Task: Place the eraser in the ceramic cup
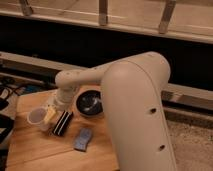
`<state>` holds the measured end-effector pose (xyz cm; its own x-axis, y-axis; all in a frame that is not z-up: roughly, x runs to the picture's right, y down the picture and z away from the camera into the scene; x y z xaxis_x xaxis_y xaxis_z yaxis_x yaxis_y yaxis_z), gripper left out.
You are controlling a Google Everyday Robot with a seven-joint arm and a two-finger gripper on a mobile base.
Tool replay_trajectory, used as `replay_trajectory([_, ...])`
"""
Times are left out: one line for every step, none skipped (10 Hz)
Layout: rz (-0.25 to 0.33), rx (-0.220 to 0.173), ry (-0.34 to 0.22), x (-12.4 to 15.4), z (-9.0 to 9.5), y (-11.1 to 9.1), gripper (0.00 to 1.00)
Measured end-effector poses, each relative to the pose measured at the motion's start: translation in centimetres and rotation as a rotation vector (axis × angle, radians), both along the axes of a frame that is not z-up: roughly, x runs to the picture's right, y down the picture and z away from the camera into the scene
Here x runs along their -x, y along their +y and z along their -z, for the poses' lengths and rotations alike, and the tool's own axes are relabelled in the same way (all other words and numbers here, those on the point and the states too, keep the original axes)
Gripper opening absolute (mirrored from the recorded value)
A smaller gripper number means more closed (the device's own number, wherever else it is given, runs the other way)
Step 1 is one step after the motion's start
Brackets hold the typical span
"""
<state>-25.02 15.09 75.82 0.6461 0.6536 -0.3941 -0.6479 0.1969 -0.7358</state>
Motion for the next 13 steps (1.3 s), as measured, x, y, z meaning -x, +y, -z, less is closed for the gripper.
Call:
replay_trajectory([-0.002, 0.0, 0.0, 0.0, 0.0, -0.1, 0.8])
replay_trajectory([0.001, 0.002, 0.012, -0.2, -0.1, -0.2, 0.8])
replay_trajectory([0.006, 0.003, 0.019, -0.3, -0.2, 0.0, 0.8])
replay_trajectory([0.007, 0.009, 0.027, -0.3, -0.4, 0.2, 0.8])
replay_trajectory([0.005, 0.014, 0.034, -0.2, -0.7, 0.4, 0.8])
replay_trajectory([0.001, 0.022, 0.039, -0.2, -1.1, 0.7, 0.8])
replay_trajectory([0.0, 0.026, 0.042, -0.2, -1.3, 0.9, 0.8])
replay_trajectory([-0.004, 0.029, 0.045, -0.3, -1.4, 0.9, 0.8])
replay_trajectory([-0.006, 0.036, 0.047, -0.3, -1.8, 1.1, 0.8])
replay_trajectory([-0.001, 0.044, 0.052, -0.5, -2.2, 1.4, 0.8])
replay_trajectory([0.001, 0.046, 0.057, -0.6, -2.4, 1.4, 0.8])
replay_trajectory([0.011, 0.049, 0.086, -1.1, -3.1, 1.5, 0.8])
replay_trajectory([0.027, 0.04, 0.117, -1.3, -3.7, 1.6, 0.8])
